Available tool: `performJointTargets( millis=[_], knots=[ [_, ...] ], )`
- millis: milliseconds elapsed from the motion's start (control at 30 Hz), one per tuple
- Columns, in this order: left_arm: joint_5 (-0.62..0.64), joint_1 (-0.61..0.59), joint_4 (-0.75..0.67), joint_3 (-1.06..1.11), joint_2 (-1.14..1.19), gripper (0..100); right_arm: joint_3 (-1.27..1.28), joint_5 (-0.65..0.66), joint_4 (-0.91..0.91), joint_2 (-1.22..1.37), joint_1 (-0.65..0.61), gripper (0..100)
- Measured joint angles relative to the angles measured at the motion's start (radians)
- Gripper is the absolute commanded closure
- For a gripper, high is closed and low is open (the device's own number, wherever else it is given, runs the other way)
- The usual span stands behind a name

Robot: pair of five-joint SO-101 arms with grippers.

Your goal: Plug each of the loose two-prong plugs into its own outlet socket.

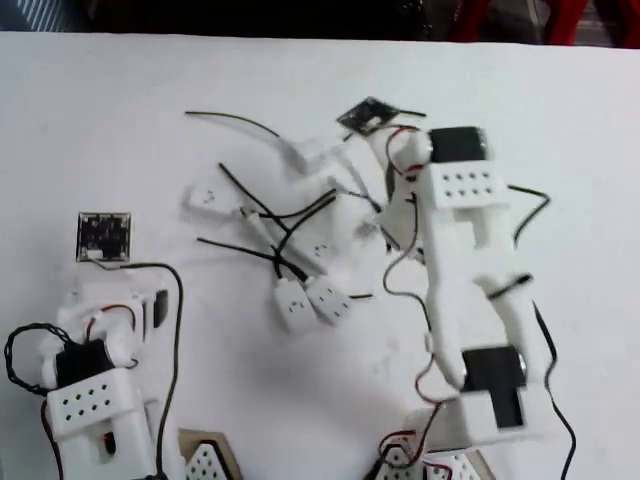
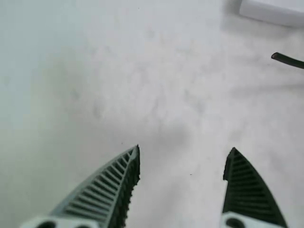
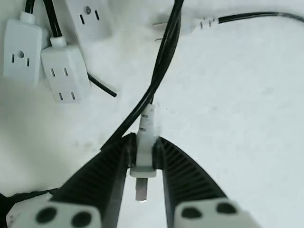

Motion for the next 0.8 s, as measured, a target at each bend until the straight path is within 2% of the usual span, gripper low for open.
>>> performJointTargets(
  millis=[267,400,567,800],
  knots=[
    [0.000,0.000,0.000,0.000,0.000,71,0.000,-0.012,0.008,-0.230,0.025,98.1],
    [0.000,0.000,0.000,0.000,0.000,71,0.000,-0.103,0.008,-0.318,0.023,98.1],
    [0.000,0.023,0.000,0.000,0.000,71,0.043,-0.249,0.003,-0.393,-0.041,98.1],
    [0.000,0.026,0.000,0.000,0.000,71,0.296,-0.411,-0.169,-0.506,-0.160,98.1]
  ],
)
